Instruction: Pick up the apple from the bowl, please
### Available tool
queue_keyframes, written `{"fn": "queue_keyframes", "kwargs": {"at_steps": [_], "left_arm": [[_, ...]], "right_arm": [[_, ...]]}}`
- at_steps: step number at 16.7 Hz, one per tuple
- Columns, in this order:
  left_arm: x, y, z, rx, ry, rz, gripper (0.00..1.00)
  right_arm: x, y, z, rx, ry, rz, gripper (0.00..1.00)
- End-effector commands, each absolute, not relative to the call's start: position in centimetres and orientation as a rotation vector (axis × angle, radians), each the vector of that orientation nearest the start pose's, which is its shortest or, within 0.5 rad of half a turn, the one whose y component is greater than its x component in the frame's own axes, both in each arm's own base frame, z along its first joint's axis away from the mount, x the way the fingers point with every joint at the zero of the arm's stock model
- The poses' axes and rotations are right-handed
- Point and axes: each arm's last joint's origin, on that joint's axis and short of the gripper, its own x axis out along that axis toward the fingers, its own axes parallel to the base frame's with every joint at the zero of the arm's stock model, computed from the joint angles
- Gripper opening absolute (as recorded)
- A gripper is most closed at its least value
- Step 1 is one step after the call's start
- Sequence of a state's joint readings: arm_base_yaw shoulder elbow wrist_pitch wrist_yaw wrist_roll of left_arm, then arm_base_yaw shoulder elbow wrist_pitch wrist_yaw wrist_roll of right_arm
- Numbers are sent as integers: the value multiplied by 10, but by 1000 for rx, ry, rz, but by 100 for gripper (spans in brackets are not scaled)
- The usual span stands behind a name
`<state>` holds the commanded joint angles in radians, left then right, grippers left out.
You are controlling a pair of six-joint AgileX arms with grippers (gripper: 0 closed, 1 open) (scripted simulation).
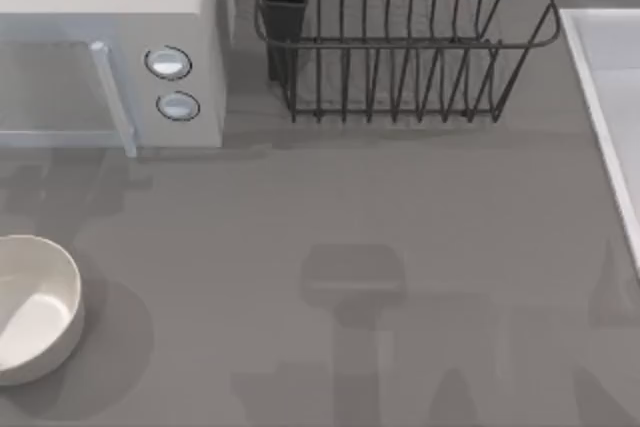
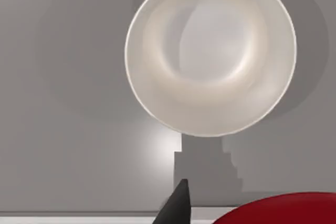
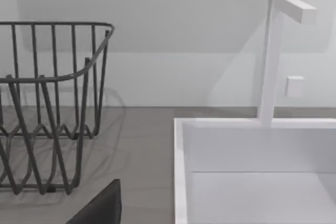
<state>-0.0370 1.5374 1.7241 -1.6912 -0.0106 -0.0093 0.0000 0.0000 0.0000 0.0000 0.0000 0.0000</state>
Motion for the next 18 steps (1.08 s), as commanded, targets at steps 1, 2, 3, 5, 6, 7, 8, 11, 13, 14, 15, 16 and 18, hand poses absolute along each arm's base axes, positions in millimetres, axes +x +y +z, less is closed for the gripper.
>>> {"fn": "queue_keyframes", "kwargs": {"at_steps": [1,2,3,5,6,7,8,11,13,14,15,16,18], "left_arm": [[254,-5,370,28,1505,-14,0],[256,-9,367,27,1509,-15,0],[261,-15,363,26,1514,-16,0],[271,-37,350,22,1527,-19,0],[275,-52,342,20,1533,-20,0],[279,-71,332,18,1539,-20,0],[280,-92,322,16,1546,-20,0],[274,-151,292,16,1564,-17,0],[269,-175,277,16,1569,-16,0],[267,-182,272,16,1570,-16,0],[266,-185,269,16,1571,-16,0],[266,-185,269,16,1571,-16,0],[266,-185,269,16,1571,-16,0]], "right_arm": [[106,-1,160,0,0,0,100],[106,-1,160,0,0,0,100],[106,-1,160,0,0,0,100],[106,-1,160,0,0,0,100],[106,-1,160,0,0,0,100],[106,-1,160,0,0,0,100],[106,-1,160,0,0,0,100],[106,-1,160,0,0,0,100],[106,-1,160,0,0,0,100],[106,-1,160,0,0,0,100],[106,-1,160,0,0,0,100],[106,-1,160,0,0,0,100],[106,-1,160,0,0,0,100]]}}
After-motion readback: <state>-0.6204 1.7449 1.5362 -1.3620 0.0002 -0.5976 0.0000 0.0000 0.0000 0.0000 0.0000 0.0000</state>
